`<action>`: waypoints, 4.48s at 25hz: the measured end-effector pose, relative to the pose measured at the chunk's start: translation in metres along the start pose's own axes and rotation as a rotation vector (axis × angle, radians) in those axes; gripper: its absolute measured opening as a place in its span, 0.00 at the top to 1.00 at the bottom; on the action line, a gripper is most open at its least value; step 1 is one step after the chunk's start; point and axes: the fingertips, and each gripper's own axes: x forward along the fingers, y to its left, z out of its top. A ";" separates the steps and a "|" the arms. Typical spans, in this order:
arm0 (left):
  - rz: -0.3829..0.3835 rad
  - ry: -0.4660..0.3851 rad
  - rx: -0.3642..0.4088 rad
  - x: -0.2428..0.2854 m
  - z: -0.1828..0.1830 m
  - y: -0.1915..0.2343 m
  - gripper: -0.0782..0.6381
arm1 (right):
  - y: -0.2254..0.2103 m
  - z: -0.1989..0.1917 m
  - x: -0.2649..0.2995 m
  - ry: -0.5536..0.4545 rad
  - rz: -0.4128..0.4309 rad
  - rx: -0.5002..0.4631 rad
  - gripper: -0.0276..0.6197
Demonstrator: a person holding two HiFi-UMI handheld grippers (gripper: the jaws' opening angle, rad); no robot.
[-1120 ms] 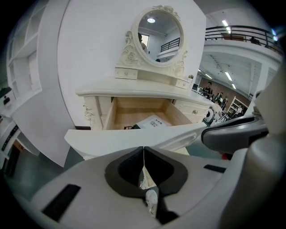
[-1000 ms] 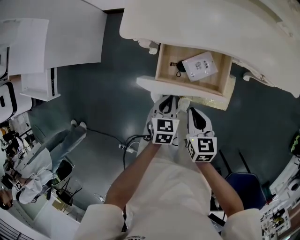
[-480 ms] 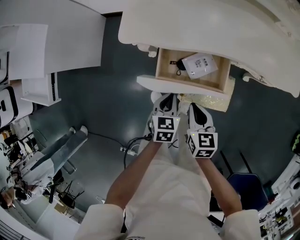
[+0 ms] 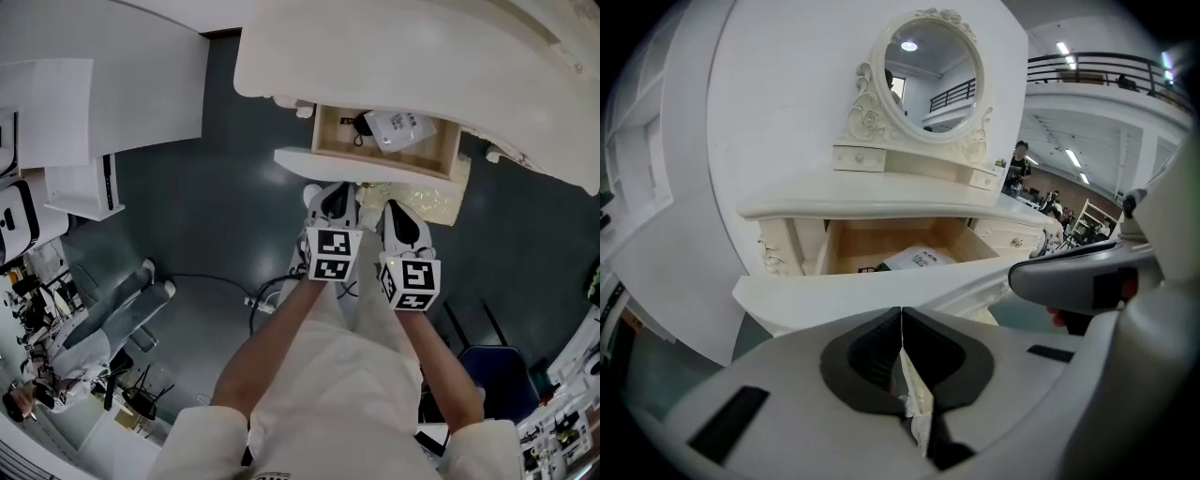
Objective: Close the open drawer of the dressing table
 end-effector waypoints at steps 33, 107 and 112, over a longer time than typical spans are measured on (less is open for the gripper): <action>-0.019 -0.069 -0.006 0.045 0.064 0.014 0.88 | -0.038 0.060 0.042 -0.073 -0.077 0.046 0.96; -0.093 -0.160 0.071 0.101 0.106 0.058 0.88 | -0.036 0.086 0.063 -0.104 -0.174 0.116 0.96; -0.114 -0.139 0.090 0.104 0.107 0.055 0.88 | -0.036 0.087 0.064 -0.104 -0.188 0.118 0.96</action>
